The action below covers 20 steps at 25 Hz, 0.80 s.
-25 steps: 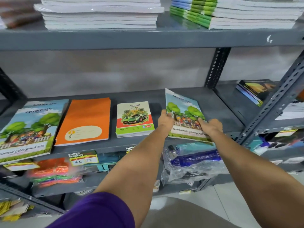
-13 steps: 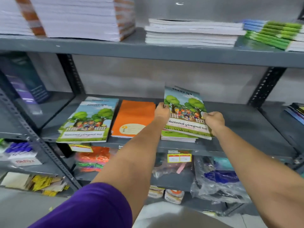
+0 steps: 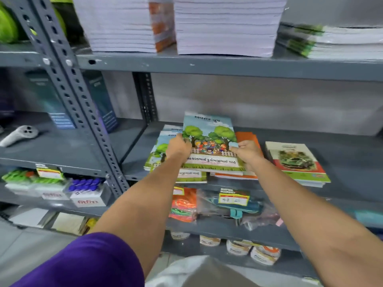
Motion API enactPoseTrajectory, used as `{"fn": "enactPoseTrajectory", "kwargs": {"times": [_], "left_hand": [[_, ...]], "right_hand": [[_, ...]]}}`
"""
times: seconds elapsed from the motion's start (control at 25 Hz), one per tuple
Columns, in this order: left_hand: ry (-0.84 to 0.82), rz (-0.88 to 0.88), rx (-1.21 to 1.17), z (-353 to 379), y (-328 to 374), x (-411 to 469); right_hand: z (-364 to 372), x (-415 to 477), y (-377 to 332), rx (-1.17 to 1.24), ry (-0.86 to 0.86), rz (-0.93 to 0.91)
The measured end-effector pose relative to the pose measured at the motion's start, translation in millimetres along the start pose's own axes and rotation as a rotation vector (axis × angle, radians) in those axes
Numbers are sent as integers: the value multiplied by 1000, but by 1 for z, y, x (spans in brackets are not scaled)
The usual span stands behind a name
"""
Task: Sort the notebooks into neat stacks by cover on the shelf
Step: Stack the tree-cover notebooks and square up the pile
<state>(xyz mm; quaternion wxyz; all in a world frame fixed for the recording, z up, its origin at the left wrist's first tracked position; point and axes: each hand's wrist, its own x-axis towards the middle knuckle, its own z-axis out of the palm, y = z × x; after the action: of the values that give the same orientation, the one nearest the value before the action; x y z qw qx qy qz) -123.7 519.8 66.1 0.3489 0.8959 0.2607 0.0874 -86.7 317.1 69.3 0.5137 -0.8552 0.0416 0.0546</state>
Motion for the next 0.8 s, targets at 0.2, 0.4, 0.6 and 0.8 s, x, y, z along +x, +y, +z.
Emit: {"fn": "enactPoseTrajectory", "kwargs": {"times": [0.2, 0.4, 0.6, 0.8], "left_hand": [[-5, -31, 66, -32, -62, 24], [27, -21, 133, -42, -105, 39], [-64, 76, 448, -49, -120, 48], [-45, 71, 512, -54, -120, 55]], "right_hand": [[58, -9, -20, -40, -71, 32], [90, -8, -34, -322, -111, -19], [113, -6, -42, -643, -230, -28], [125, -4, -42, -774, -179, -24]]}}
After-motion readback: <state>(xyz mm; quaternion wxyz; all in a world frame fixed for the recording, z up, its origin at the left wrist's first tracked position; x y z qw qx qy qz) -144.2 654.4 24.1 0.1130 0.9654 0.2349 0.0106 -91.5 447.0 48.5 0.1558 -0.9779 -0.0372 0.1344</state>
